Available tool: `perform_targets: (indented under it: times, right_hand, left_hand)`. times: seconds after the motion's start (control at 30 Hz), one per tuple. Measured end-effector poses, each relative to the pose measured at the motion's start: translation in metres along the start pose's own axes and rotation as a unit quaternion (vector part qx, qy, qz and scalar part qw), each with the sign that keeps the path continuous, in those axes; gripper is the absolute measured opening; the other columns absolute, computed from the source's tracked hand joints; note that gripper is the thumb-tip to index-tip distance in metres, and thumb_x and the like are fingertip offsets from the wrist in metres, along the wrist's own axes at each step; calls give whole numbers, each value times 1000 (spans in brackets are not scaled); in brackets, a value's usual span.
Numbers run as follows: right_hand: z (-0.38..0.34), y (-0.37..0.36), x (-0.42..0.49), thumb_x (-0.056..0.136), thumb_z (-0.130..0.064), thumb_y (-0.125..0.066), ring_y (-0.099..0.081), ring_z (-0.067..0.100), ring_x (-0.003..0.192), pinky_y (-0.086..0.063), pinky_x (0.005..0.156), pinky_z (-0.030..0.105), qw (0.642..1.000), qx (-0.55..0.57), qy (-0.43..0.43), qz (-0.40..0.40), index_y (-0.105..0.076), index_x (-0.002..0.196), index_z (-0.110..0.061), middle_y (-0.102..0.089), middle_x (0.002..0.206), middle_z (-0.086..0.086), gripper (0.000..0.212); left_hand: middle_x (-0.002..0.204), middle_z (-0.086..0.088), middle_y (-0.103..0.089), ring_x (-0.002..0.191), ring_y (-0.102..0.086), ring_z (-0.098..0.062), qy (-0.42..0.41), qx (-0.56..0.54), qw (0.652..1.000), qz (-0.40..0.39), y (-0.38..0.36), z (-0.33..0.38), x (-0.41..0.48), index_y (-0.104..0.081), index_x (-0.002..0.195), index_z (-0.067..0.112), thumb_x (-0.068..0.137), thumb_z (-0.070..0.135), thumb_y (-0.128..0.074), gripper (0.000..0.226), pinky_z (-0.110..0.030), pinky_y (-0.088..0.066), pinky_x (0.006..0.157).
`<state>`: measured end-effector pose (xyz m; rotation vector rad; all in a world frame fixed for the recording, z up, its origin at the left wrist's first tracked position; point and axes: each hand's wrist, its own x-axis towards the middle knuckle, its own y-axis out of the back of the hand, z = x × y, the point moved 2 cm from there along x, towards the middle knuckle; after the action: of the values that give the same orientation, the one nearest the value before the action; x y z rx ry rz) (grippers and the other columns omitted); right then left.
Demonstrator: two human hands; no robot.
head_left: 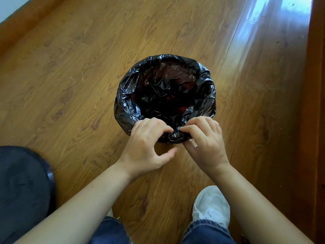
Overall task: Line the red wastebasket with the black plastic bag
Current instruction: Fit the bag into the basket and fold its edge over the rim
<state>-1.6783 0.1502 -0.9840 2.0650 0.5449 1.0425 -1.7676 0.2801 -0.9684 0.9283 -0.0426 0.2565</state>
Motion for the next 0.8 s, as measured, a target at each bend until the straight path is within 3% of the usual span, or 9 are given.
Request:
perform_targets:
  times: [0.17,0.4,0.63,0.8]
  right_hand:
    - [3,5,-10,65,-2,-80,-62,28,79,-43,76,34,1000,13,-18,12,-68,78,-3,-67,80,11,18]
    - [4,8,-25,61,1,-80,-52,20,92,-41,84,33,999,40,23,-16,-65,76,-5,-66,84,13,22]
    - [4,4,-23,64,5,-77,-52,20,89,-38,84,31,1000,31,6,0,-65,67,-5,-66,81,14,15]
    - [0,2,-18,72,-10,-75,-62,28,83,-42,83,35,999,32,14,-6,-69,69,-6,-67,83,14,8]
  left_hand:
    - [88,1,-63,86,-56,-15,-1,-36,999,16,-5,1,-1,-68,90,15,84,31,-52,24,-32,-35,86]
    - [81,5,-64,80,-57,-13,-12,-18,999,23,-9,-3,-1,-67,76,17,84,27,-56,16,-34,-35,84]
    - [84,2,-66,83,-58,-16,-29,27,999,6,-7,-2,-2,-67,85,16,77,34,-62,21,-36,-35,86]
    - [82,-1,-66,80,-60,-23,-21,72,997,15,-5,-3,-1,-66,84,11,76,26,-60,18,-35,-35,80]
